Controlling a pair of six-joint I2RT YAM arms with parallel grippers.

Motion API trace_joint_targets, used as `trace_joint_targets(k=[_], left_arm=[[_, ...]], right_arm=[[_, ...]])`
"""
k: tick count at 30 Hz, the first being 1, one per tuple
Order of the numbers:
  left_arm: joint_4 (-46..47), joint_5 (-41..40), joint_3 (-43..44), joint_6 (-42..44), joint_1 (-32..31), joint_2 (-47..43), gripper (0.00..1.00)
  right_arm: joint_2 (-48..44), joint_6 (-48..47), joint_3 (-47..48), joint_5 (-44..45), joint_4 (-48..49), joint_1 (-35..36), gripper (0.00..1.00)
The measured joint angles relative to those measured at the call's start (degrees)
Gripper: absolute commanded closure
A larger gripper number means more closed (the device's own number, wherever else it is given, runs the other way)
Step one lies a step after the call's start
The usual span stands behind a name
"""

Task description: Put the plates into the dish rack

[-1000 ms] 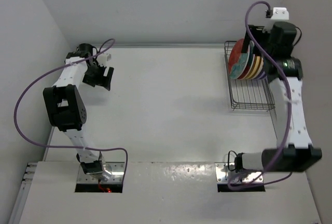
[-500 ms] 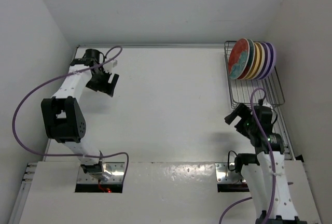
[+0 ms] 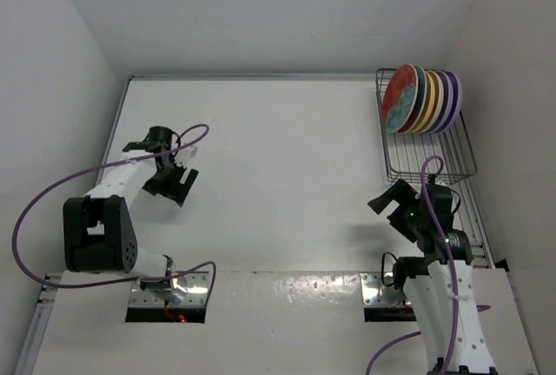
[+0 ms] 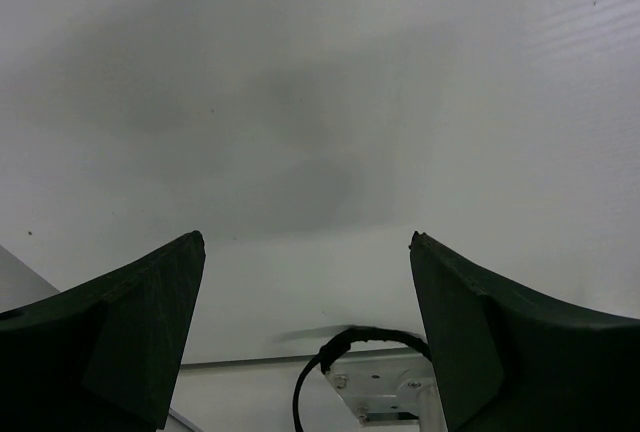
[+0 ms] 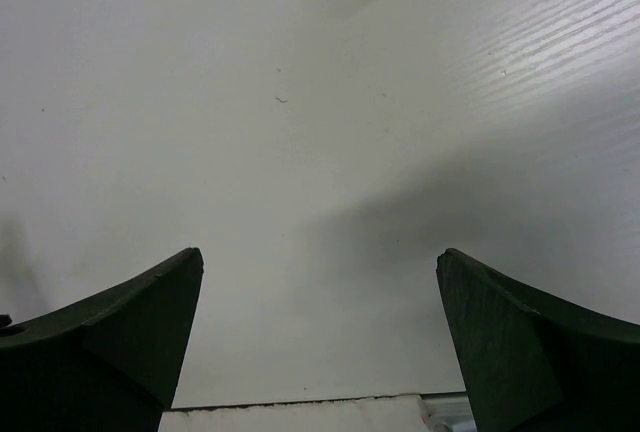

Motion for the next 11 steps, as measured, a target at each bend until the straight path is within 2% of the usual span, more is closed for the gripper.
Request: trace_joint_targets(k=[4, 11], left_arm=[[0.7, -0.5, -3.3, 0.6, -0.4, -2.4, 0.12], [2.6, -0.7, -3.5, 1.0, -1.6, -3.4, 0.12]], right_arm=[[-1.0, 0.1, -0.9, -1.4, 0.5, 0.0, 0.01], [-2.3, -0.2, -1.0, -1.6, 0.5, 0.0, 0.01]])
